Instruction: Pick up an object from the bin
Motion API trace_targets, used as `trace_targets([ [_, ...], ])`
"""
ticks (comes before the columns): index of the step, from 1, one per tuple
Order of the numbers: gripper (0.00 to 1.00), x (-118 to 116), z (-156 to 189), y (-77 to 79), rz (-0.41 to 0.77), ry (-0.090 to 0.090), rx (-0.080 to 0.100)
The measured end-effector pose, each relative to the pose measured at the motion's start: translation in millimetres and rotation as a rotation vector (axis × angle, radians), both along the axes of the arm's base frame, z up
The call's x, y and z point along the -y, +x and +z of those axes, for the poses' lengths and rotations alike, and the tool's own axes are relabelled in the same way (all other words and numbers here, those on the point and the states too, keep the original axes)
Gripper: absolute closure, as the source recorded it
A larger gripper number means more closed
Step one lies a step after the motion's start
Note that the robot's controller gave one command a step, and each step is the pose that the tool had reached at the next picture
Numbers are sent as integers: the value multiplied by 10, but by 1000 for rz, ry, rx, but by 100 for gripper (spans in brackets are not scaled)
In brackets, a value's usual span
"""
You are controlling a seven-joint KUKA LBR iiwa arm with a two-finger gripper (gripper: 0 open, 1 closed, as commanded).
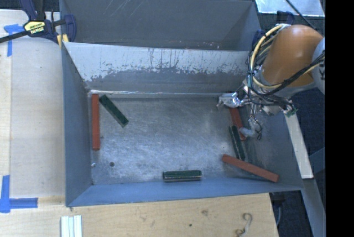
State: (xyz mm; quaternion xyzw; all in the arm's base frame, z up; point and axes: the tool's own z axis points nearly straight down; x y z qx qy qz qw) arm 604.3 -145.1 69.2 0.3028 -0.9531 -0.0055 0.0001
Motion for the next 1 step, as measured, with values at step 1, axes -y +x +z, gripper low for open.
trace_targets([
  [1, 0, -52, 317, 4, 541, -1, 12],
])
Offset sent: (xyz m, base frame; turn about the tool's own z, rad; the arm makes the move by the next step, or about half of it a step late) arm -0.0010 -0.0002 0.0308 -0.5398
